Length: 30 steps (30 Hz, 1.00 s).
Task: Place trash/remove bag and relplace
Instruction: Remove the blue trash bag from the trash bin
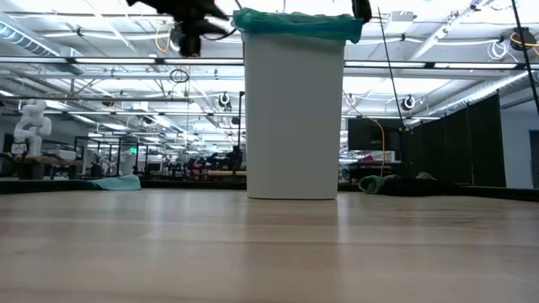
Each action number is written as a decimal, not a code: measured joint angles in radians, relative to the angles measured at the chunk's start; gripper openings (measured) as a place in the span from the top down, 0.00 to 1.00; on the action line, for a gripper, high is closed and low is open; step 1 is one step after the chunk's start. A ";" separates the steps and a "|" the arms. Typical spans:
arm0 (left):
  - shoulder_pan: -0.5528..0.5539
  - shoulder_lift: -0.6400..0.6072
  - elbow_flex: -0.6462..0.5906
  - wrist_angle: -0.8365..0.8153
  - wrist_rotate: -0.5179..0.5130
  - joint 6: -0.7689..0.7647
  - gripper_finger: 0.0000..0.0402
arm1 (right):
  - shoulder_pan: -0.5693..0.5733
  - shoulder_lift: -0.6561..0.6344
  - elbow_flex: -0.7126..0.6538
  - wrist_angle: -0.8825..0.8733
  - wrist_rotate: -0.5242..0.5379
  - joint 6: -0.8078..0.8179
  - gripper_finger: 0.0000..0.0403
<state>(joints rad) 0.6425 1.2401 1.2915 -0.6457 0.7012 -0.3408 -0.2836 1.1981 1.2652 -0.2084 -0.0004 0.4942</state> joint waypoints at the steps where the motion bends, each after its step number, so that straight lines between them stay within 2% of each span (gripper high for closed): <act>1: -0.008 -0.006 0.000 -0.041 -0.016 0.017 0.75 | 0.012 0.000 0.000 -0.001 -0.016 -0.018 1.00; 5: -0.046 -0.029 -0.001 -0.114 -0.060 0.072 0.75 | 0.079 0.021 0.000 -0.002 -0.056 -0.126 1.00; 11: -0.086 -0.032 -0.011 -0.104 -0.068 0.074 0.75 | 0.134 0.078 0.000 0.015 -0.062 -0.226 0.98; 16: -0.096 -0.033 -0.011 -0.030 -0.067 0.037 0.75 | 0.135 0.119 0.000 0.064 -0.167 -0.274 0.87; 20: -0.095 -0.033 -0.011 -0.018 -0.074 0.040 0.75 | 0.145 0.141 0.001 0.136 -0.209 -0.288 0.75; 26: -0.095 -0.031 -0.011 -0.029 -0.089 0.058 0.75 | 0.196 0.223 0.092 0.016 -0.162 -0.368 0.62; 30: -0.095 -0.032 -0.010 -0.029 -0.089 0.050 0.75 | 0.238 0.317 0.228 -0.162 -0.025 -0.468 0.59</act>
<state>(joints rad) 0.5472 1.2083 1.2810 -0.6744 0.6121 -0.2907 -0.0452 1.5147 1.4933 -0.3707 -0.0253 0.0265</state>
